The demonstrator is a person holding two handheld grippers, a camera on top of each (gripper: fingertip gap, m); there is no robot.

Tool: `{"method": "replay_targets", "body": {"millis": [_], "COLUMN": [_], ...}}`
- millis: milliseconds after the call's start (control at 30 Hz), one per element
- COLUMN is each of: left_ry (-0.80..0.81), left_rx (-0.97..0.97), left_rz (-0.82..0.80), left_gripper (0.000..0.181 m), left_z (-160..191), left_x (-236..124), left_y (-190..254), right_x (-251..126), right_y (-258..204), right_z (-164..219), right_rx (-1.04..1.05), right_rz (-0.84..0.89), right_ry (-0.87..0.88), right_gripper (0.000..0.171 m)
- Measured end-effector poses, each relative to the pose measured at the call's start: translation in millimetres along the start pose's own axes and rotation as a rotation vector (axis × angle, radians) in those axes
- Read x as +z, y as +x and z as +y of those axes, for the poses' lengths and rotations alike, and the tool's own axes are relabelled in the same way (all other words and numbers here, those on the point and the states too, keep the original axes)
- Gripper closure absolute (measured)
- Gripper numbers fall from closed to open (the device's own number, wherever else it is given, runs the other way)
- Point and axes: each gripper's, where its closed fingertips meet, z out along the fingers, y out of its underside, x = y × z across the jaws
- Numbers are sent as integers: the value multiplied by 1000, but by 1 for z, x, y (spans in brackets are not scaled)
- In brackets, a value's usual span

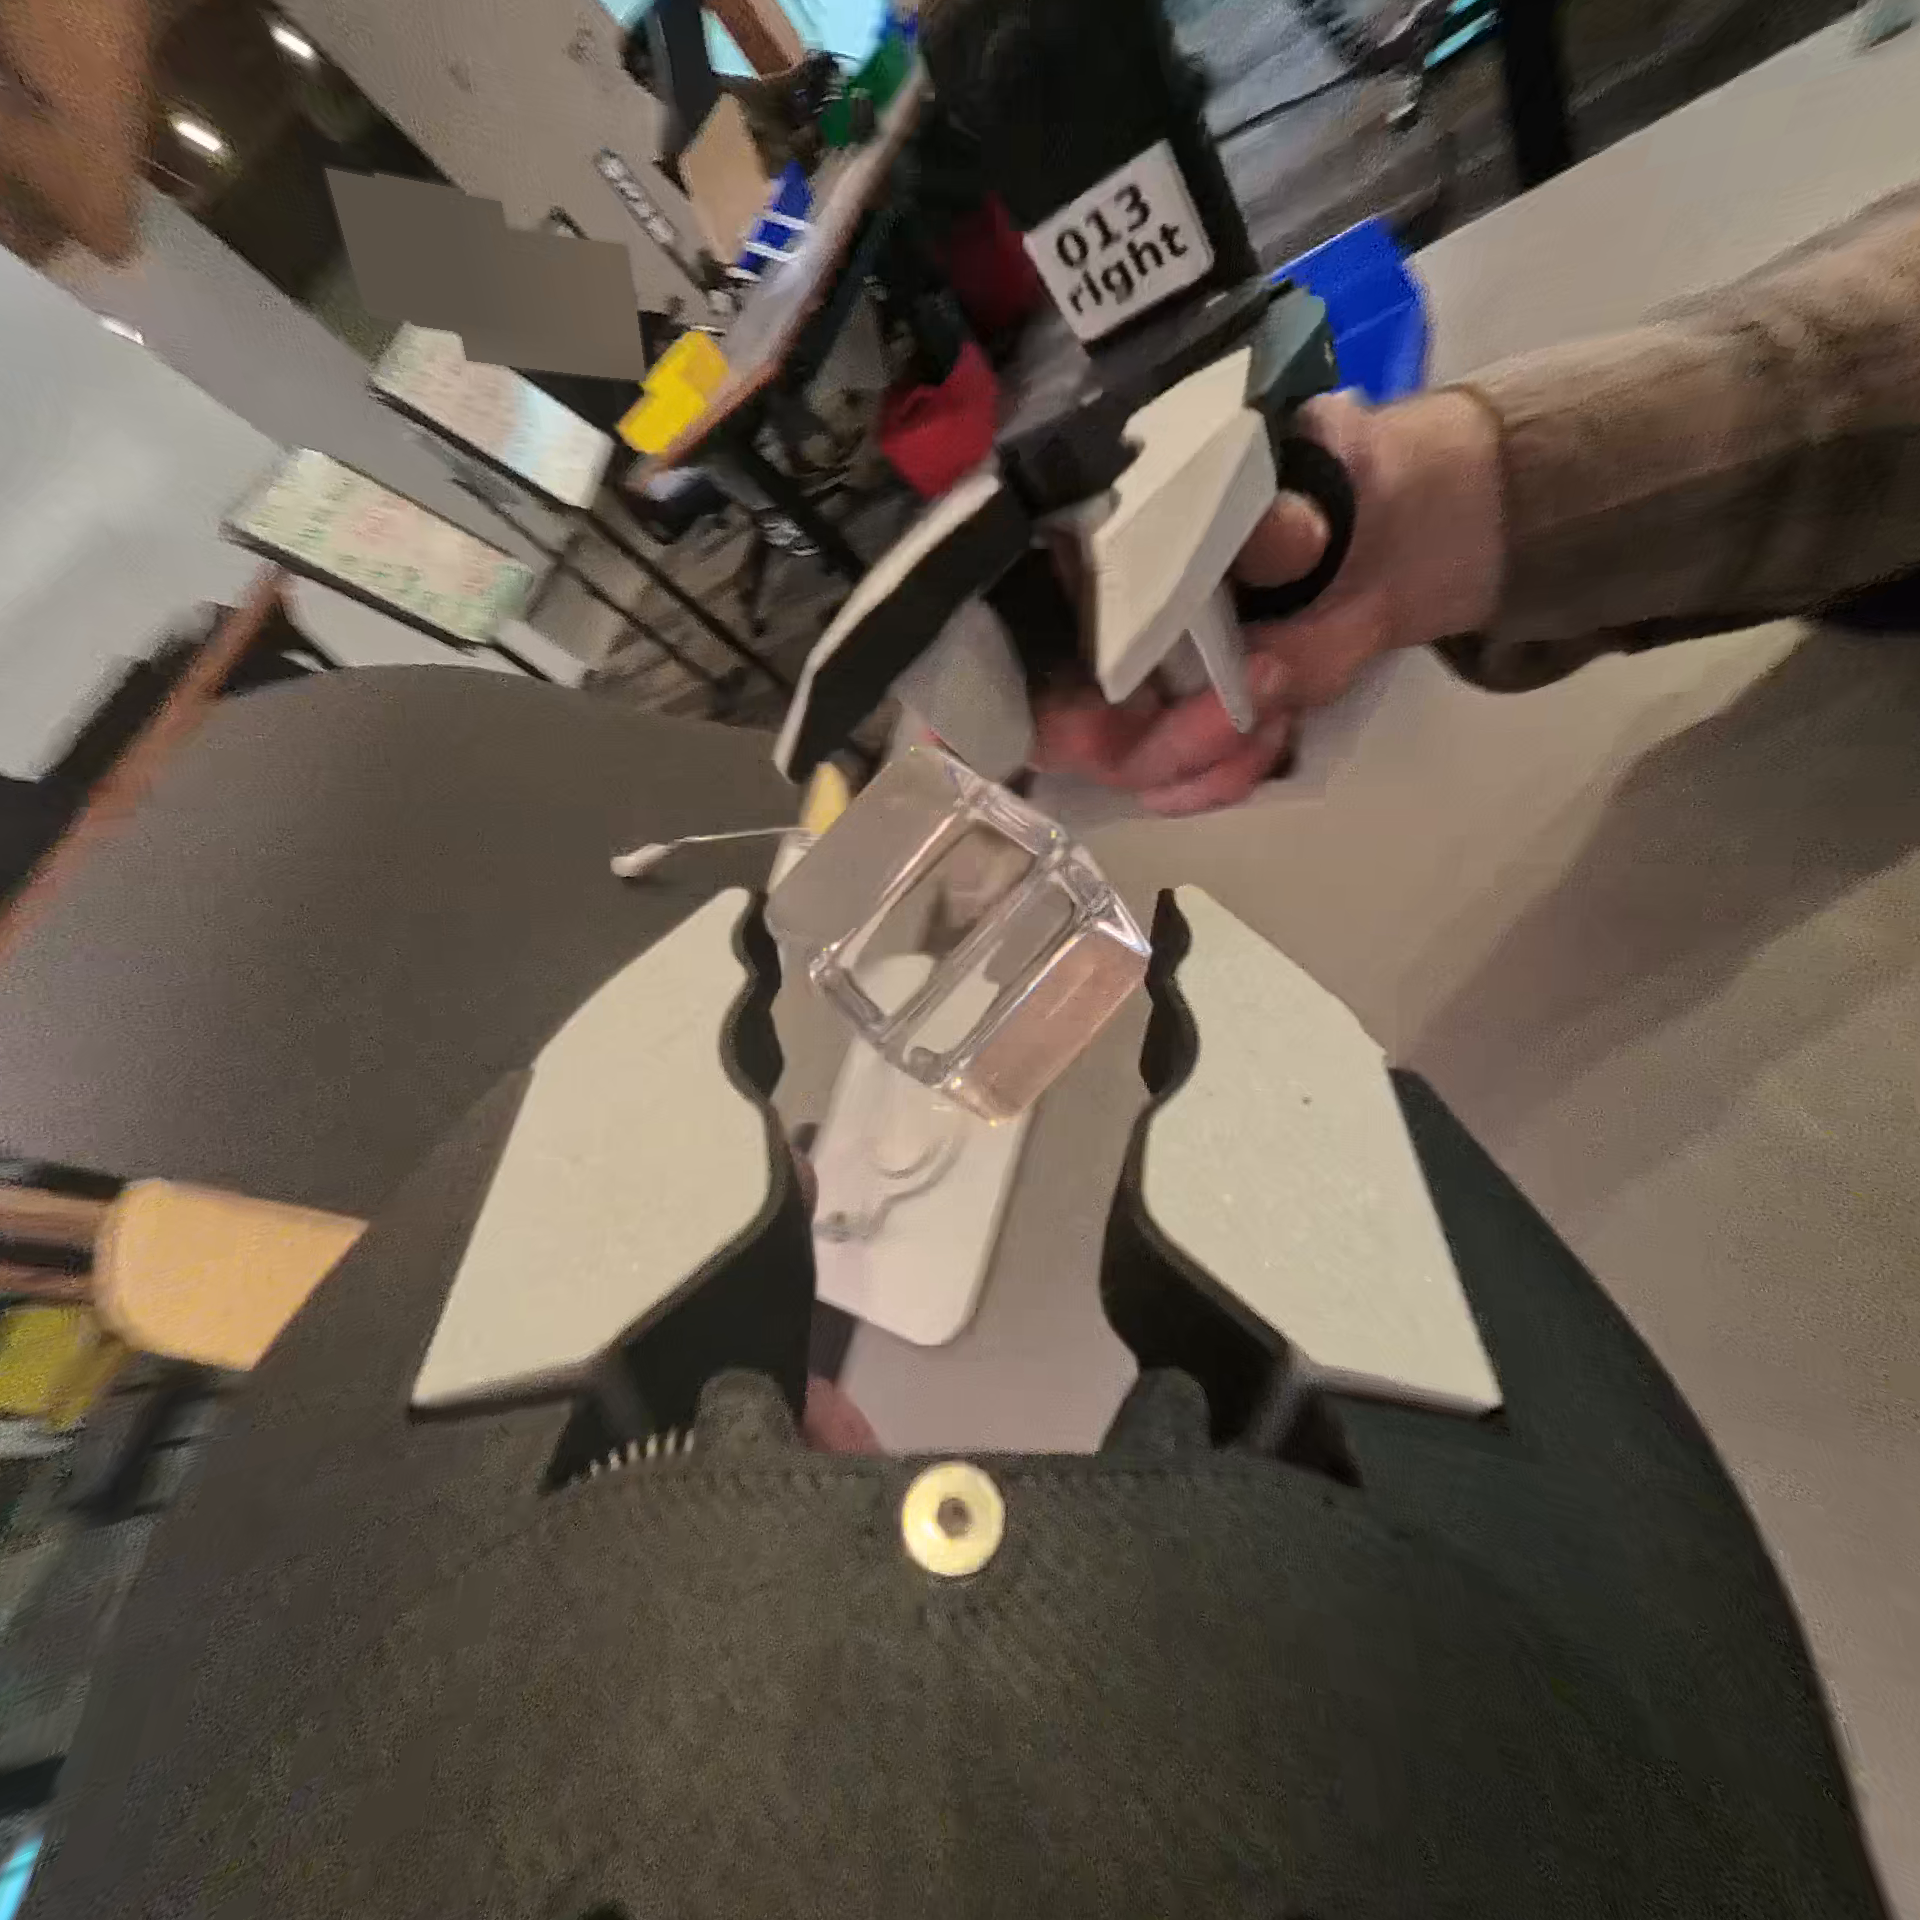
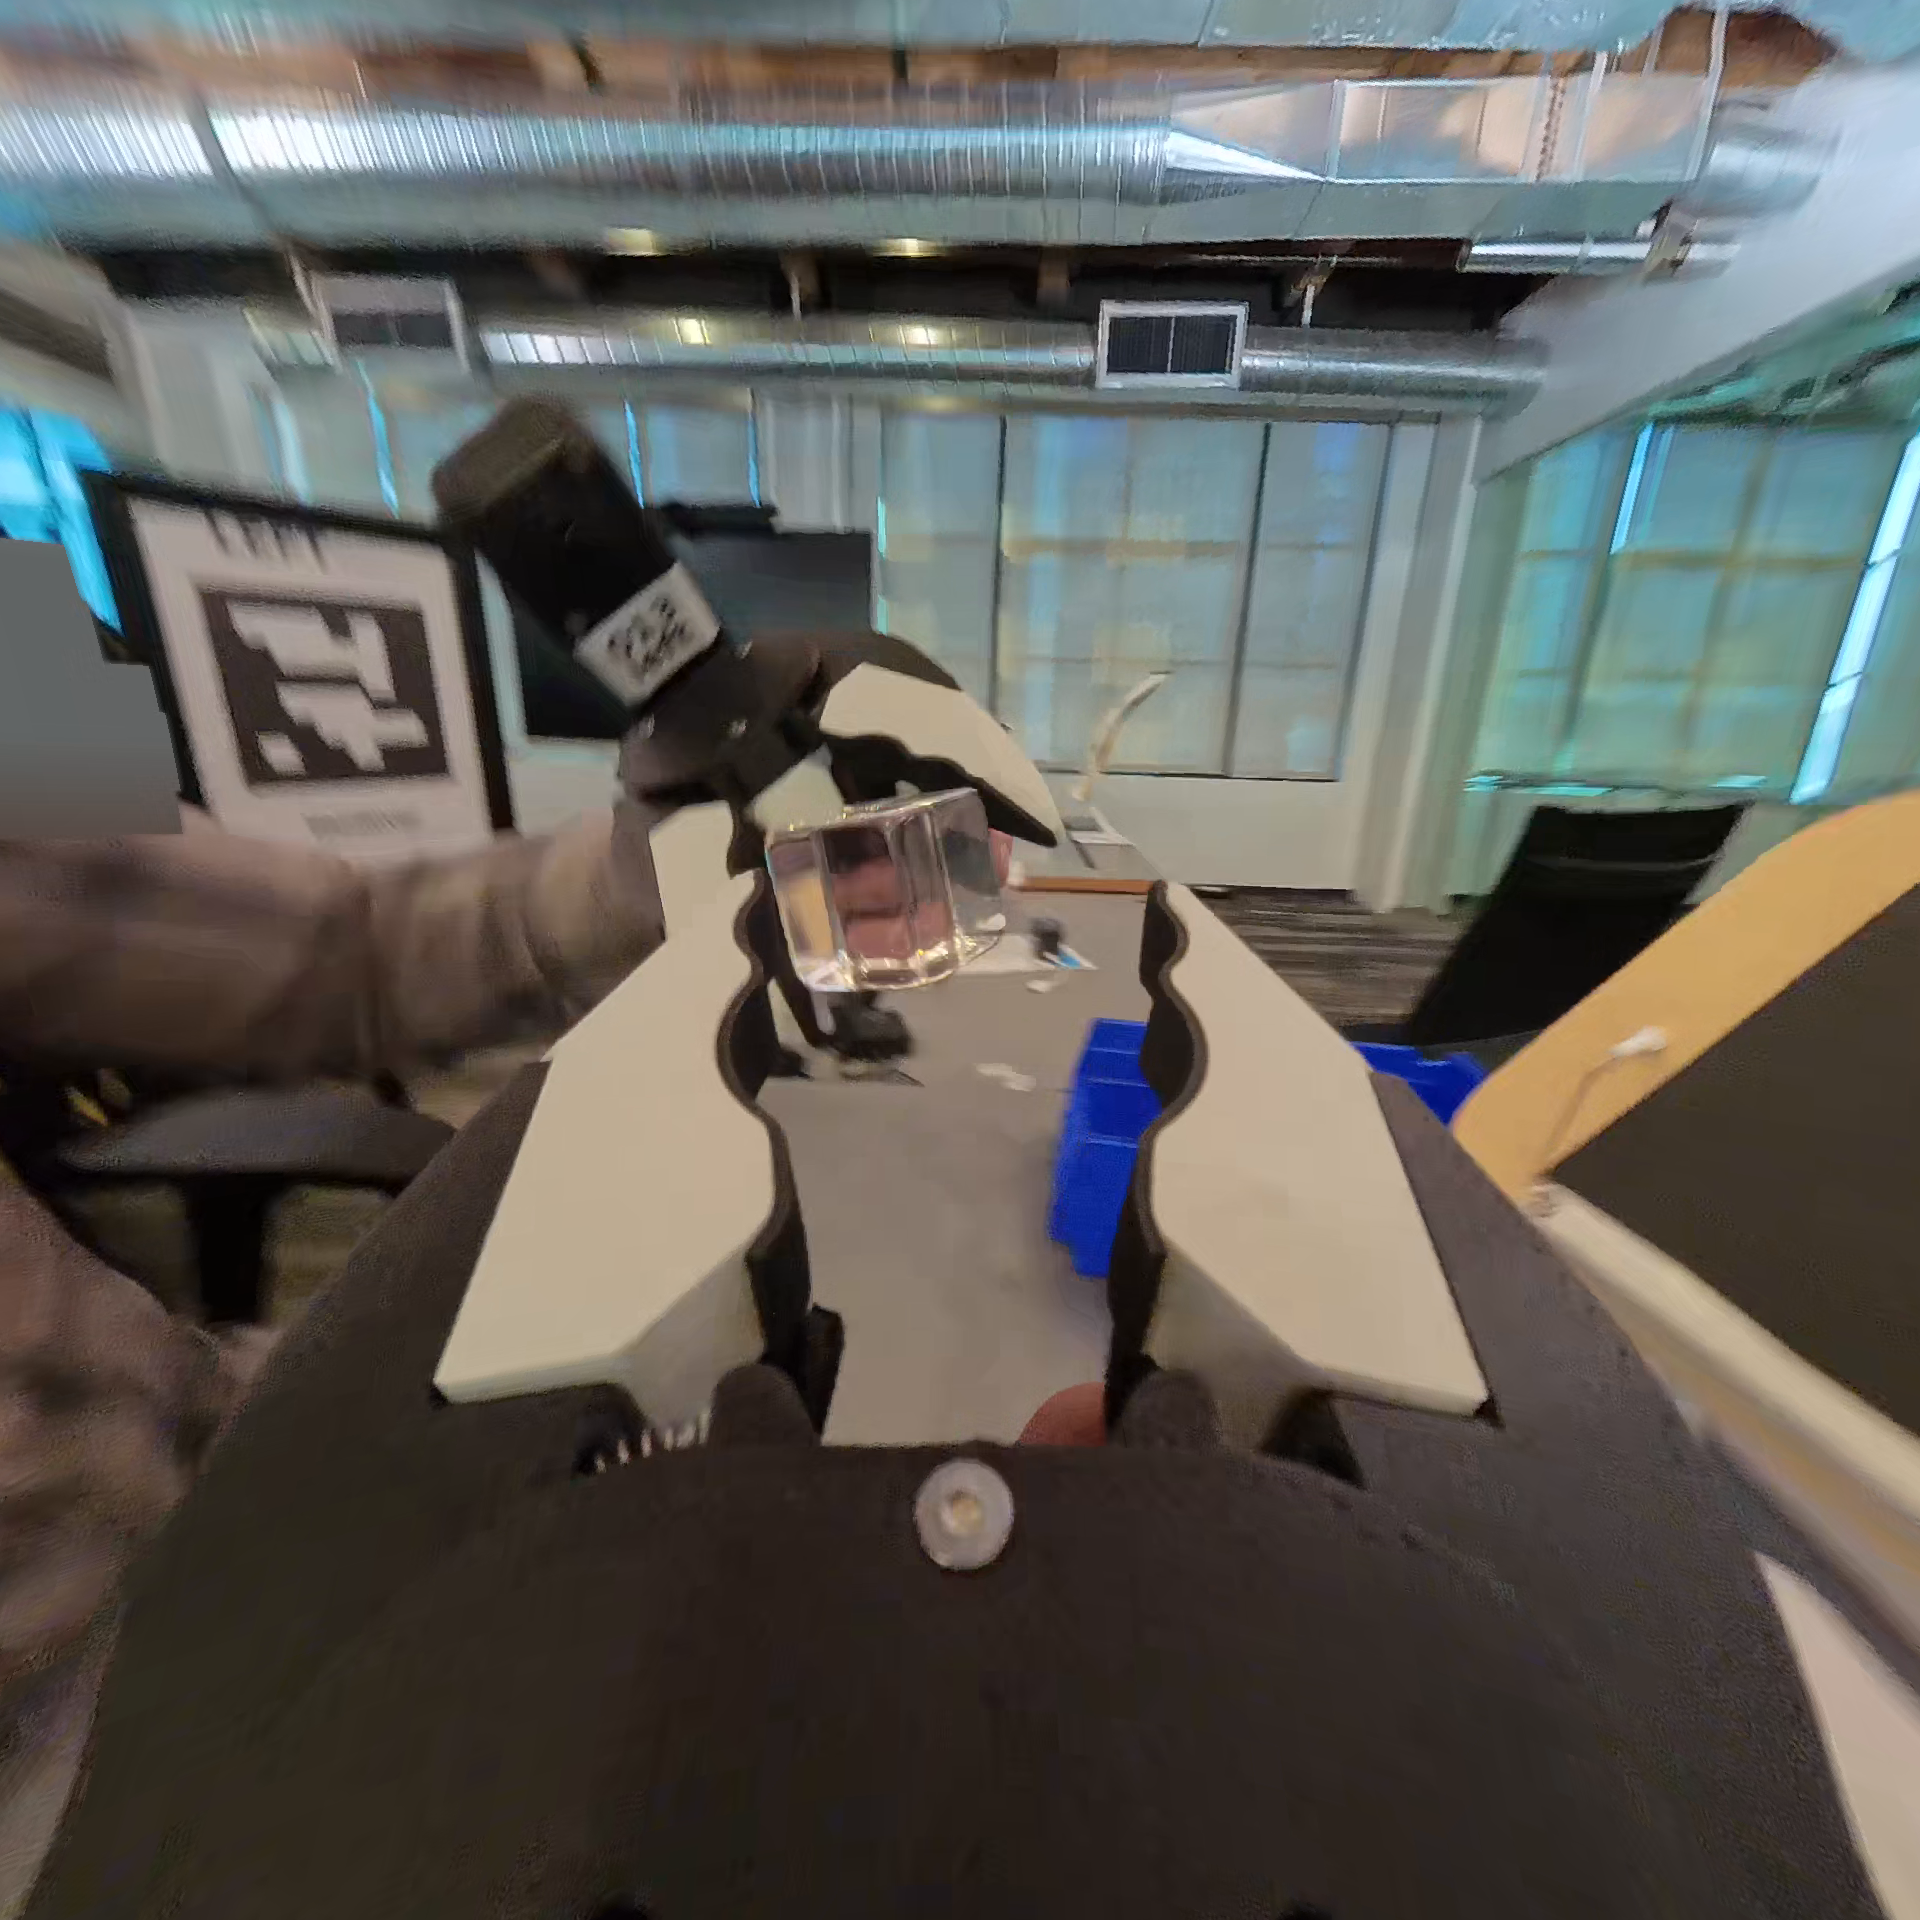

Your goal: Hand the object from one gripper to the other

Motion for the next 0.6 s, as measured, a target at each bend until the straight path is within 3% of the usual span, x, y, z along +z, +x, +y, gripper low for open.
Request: {"method": "replay_targets", "body": {"millis": [400,600], "left_ry": [156,285], "left_rx": [-323,-449], "left_rz": [498,559], "left_gripper": [113,113], "left_z": [-25,-38], "left_x": [-24,-19], "left_y": [19,13], "right_x": [2,19], "right_y": [-35,-22], "right_z": [-11,1], "right_rx": [-1016,-1370], "right_rz": [189,402], "right_ry": [-239,-316], "right_gripper": [89,71]}}
